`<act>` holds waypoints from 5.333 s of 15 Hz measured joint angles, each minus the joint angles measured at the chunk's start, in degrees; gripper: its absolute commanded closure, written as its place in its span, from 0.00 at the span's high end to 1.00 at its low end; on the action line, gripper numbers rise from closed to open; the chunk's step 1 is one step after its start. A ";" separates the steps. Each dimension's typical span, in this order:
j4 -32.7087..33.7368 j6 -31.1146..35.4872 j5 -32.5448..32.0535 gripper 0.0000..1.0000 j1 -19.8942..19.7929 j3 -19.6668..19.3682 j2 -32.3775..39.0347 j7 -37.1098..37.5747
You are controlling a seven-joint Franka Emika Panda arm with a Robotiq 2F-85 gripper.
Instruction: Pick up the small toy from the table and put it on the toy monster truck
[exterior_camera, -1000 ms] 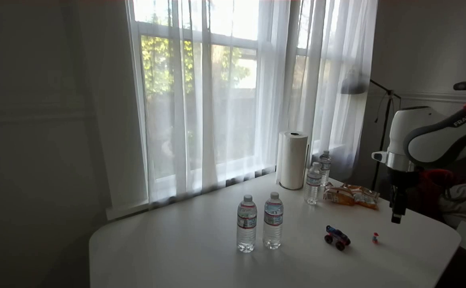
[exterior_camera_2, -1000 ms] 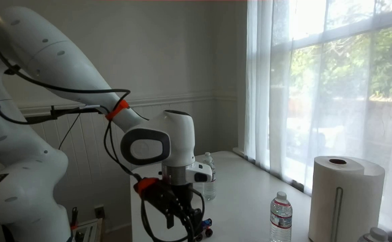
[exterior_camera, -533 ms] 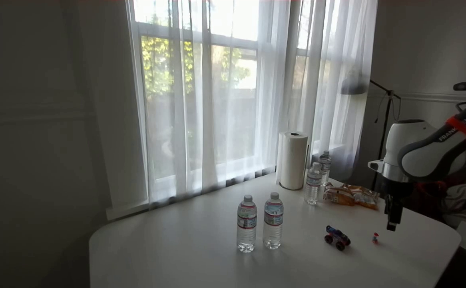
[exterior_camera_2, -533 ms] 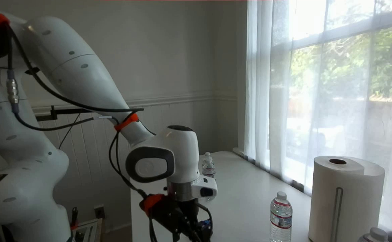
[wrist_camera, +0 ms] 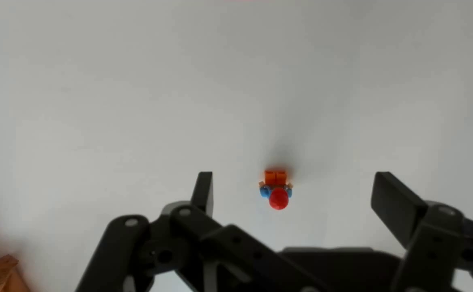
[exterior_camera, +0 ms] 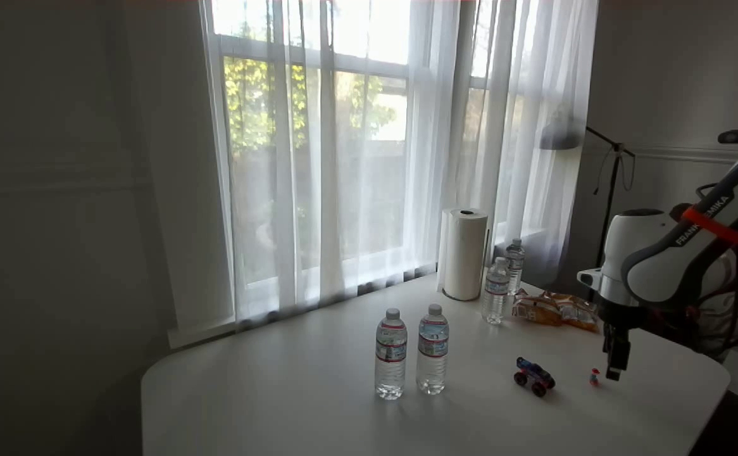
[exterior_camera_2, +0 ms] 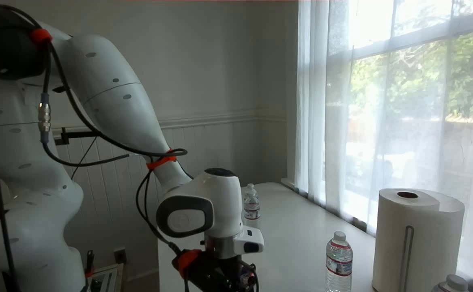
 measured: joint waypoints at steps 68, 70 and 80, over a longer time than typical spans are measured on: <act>3.51 -3.15 9.59 0.03 3.24 14.20 -2.68 32.55; 3.82 -3.13 8.53 0.14 3.24 14.24 -2.26 33.75; 3.86 -3.13 8.59 0.03 3.24 14.22 -2.02 33.82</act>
